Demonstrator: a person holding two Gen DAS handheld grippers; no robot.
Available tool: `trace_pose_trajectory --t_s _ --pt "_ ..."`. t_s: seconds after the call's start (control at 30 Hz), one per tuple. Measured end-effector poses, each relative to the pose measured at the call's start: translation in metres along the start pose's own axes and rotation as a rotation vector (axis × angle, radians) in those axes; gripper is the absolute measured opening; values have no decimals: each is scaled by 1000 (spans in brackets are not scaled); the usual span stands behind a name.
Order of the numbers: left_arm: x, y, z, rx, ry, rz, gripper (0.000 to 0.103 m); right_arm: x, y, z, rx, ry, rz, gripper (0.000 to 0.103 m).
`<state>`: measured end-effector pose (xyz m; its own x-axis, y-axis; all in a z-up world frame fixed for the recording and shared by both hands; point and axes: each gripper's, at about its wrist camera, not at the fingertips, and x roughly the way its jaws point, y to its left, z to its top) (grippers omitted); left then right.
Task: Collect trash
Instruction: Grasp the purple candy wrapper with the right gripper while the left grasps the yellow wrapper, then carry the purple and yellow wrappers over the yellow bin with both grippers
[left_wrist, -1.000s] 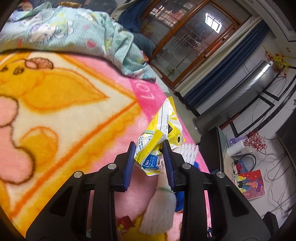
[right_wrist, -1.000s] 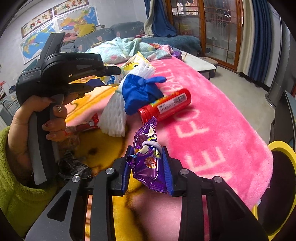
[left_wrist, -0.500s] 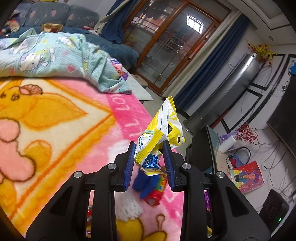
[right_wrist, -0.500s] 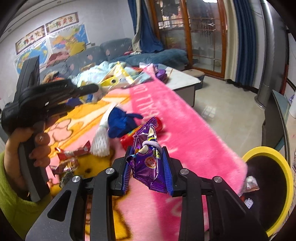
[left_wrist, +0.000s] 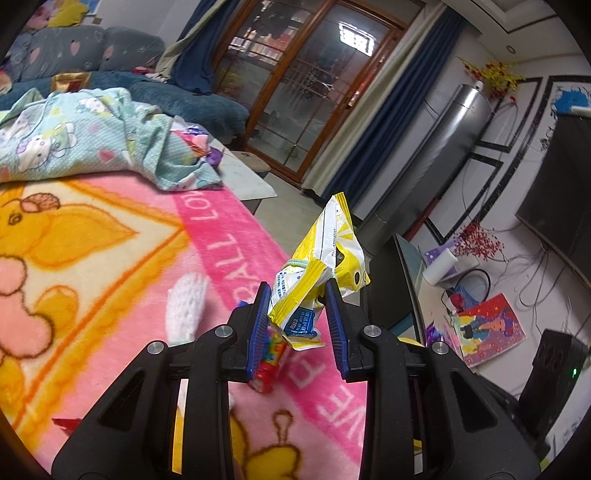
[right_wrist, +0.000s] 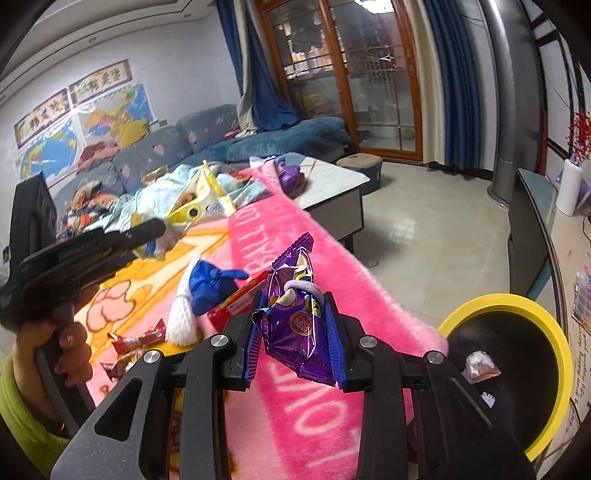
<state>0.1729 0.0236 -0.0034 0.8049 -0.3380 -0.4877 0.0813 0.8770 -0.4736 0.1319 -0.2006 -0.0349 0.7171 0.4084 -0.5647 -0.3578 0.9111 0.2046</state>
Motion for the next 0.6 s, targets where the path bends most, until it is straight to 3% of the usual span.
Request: trace_pose_trajectory --t_s 0.6 --pt "14 -34 -19 113 52 -43 23 -20 -55 5 113 -51 -84 29"
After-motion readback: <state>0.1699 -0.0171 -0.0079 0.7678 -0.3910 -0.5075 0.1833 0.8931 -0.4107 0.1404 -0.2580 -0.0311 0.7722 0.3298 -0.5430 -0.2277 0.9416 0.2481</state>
